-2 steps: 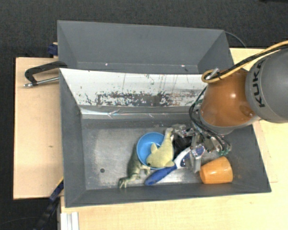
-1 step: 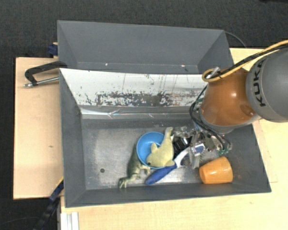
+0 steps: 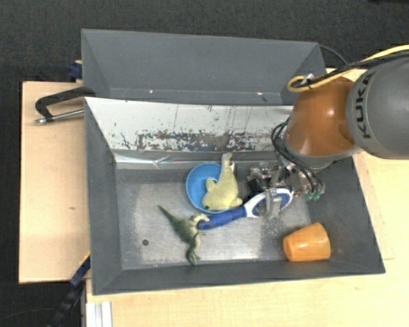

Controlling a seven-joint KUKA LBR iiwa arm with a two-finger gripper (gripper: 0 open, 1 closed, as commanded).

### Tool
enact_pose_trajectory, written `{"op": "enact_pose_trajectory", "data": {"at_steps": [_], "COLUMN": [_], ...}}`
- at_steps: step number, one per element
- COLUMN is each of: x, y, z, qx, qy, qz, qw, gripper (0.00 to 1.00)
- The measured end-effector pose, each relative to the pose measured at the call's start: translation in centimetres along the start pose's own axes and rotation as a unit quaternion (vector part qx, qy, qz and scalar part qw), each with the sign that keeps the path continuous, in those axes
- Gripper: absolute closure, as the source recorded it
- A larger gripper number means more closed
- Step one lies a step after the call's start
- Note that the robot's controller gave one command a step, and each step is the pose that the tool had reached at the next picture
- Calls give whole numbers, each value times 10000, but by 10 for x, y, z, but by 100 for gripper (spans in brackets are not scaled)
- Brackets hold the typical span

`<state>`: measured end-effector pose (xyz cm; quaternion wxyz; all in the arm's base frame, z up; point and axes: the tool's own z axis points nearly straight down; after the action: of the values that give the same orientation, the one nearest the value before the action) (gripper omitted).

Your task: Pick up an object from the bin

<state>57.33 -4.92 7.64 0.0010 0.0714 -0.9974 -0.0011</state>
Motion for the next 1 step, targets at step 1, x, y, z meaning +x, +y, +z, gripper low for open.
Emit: {"op": "enact_pose_trajectory", "data": {"at_steps": [1], "x": [-29], "y": [-18], "z": [-1], "qx": [29], "qy": [-61], "qz": [-2926], "qw": [9562], "gripper": [100]}}
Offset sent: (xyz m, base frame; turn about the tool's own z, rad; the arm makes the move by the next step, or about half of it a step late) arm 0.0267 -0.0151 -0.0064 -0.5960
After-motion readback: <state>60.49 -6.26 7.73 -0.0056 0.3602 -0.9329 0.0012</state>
